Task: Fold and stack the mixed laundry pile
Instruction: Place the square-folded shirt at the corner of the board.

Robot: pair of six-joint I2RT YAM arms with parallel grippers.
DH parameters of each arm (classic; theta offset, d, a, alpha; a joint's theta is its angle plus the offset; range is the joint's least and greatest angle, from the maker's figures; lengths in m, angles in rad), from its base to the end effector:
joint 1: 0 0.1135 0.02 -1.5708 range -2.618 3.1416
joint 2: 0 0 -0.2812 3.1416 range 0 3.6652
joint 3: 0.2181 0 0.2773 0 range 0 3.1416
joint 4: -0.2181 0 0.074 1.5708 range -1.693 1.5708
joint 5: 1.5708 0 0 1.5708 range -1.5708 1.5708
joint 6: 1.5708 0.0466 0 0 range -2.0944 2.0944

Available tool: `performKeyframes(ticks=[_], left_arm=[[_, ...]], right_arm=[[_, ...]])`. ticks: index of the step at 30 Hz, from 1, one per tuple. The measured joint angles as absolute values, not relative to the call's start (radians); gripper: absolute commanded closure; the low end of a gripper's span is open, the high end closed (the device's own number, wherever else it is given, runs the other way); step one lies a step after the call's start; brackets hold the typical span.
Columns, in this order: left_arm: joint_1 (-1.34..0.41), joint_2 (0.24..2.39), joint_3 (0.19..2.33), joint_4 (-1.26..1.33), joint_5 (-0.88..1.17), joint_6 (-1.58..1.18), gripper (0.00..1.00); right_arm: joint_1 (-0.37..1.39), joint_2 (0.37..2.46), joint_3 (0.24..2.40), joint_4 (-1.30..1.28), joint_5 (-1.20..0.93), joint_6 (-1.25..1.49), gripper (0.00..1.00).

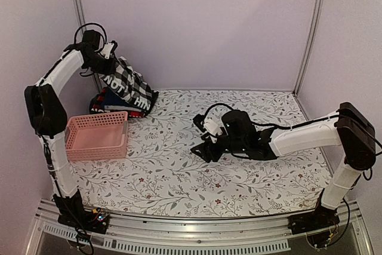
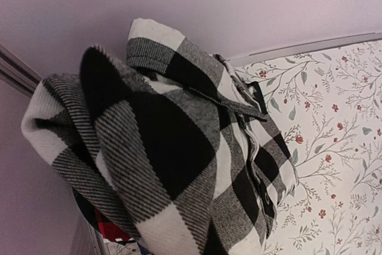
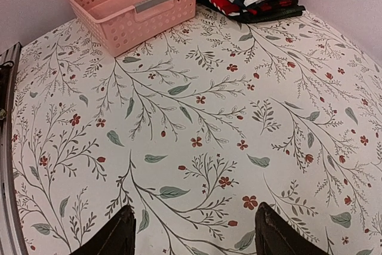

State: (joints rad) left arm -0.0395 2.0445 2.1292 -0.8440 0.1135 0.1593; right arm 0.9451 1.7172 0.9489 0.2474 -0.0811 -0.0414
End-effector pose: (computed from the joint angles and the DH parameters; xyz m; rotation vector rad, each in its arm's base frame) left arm 0.4996 -0.0250 0.3636 0.2871 2.3073 -0.0721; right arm 0.2323 0.3279 0.1868 -1.0636 1.8717 0.6228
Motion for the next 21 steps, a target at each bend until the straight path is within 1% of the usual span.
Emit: performKeyframes(ticks=[6,9,11,14,16,18,21], left_arm=[[0.042,2.167,2.154,-0.832,0.119,0.171,0.94],[0.081,2.226,2.183,-0.832,0.118,0.175,0.88],[0.102,2.256,2.202,-0.832,0.106,0.178,0.76],[0.115,2.291,2.226,-0.827,0.074,0.174,0.54],[0.116,2.305,2.229,-0.825,0.046,0.17,0.43],[0.116,2.315,2.231,-0.826,0.011,0.161,0.37],[0.118,2.318,2.232,-0.827,-0.036,0.152,0.32]], right_arm=[[0.941,1.725,0.963,0.244,-0.085,-0.042,0.33],[0.941,1.732,0.97,0.239,-0.087,-0.042,0.33],[0.941,1.742,0.98,0.235,-0.089,-0.042,0.33],[0.939,1.751,0.991,0.228,-0.089,-0.044,0.32],[0.937,1.754,0.996,0.225,-0.089,-0.045,0.32],[0.936,1.757,1.0,0.223,-0.091,-0.046,0.32],[0.934,1.758,1.007,0.217,-0.093,-0.046,0.32]])
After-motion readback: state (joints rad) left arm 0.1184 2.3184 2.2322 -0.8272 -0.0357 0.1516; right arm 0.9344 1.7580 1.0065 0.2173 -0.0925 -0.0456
